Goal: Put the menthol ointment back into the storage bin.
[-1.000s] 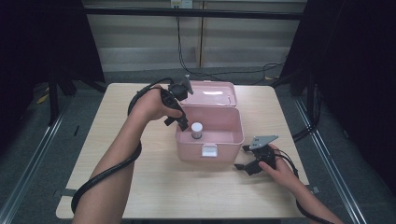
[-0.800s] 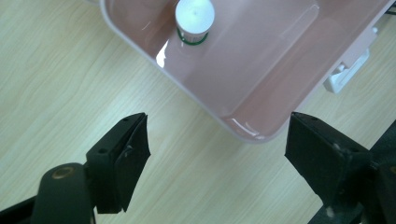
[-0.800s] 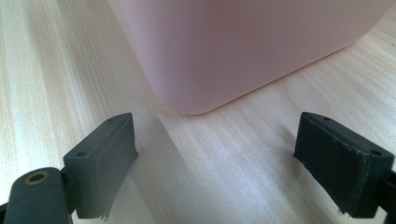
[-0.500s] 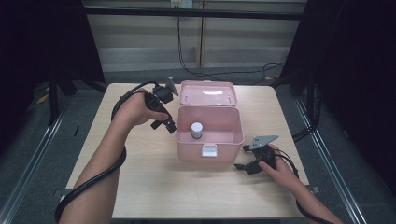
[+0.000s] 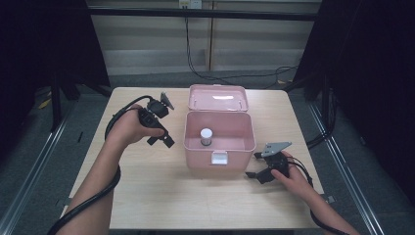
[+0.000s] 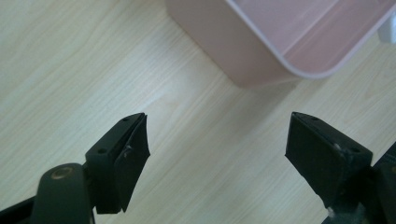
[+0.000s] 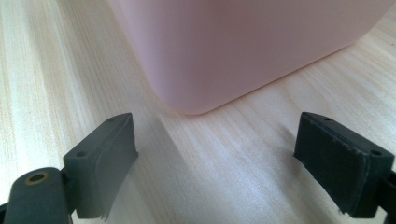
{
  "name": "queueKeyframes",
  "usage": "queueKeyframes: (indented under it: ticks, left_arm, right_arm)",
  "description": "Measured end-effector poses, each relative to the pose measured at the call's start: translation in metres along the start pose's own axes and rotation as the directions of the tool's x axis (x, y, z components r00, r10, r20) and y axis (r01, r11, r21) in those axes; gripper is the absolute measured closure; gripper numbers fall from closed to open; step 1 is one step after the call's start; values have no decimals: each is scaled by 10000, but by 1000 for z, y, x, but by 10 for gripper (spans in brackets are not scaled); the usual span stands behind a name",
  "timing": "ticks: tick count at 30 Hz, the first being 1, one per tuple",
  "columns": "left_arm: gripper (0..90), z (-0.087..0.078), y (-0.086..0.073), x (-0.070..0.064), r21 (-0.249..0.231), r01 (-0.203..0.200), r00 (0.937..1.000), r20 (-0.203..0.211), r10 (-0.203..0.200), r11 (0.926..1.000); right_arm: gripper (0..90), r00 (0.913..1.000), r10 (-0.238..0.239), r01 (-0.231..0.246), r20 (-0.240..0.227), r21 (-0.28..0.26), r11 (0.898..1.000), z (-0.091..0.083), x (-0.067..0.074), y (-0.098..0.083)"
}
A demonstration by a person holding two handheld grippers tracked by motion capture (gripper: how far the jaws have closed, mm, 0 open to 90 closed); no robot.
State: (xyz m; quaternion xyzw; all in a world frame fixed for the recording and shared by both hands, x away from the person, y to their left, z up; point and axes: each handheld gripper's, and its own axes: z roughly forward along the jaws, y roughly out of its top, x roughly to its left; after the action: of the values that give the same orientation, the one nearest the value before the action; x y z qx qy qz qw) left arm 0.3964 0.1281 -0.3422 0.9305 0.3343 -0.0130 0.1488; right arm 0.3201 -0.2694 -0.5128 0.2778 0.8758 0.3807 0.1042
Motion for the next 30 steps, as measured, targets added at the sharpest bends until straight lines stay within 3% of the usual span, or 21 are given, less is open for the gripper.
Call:
queueKeyframes:
  ticks: [9,24,30]
  left_arm:
    - [210,17,-22,1,-219,4,9999,171,0,9998]
    - [209,52,-53,11,-549,538,9978,405,-516,9970]
    - [210,67,-62,12,-615,580,9970,543,-546,9964]
  right_arm:
    - [123,10000,-4,4,5,-5,10000,0,0,0]
    - [123,10000,20,-20,0,15,10000,0,0,0]
    - [123,10000,21,-21,1,16,10000,0,0,0]
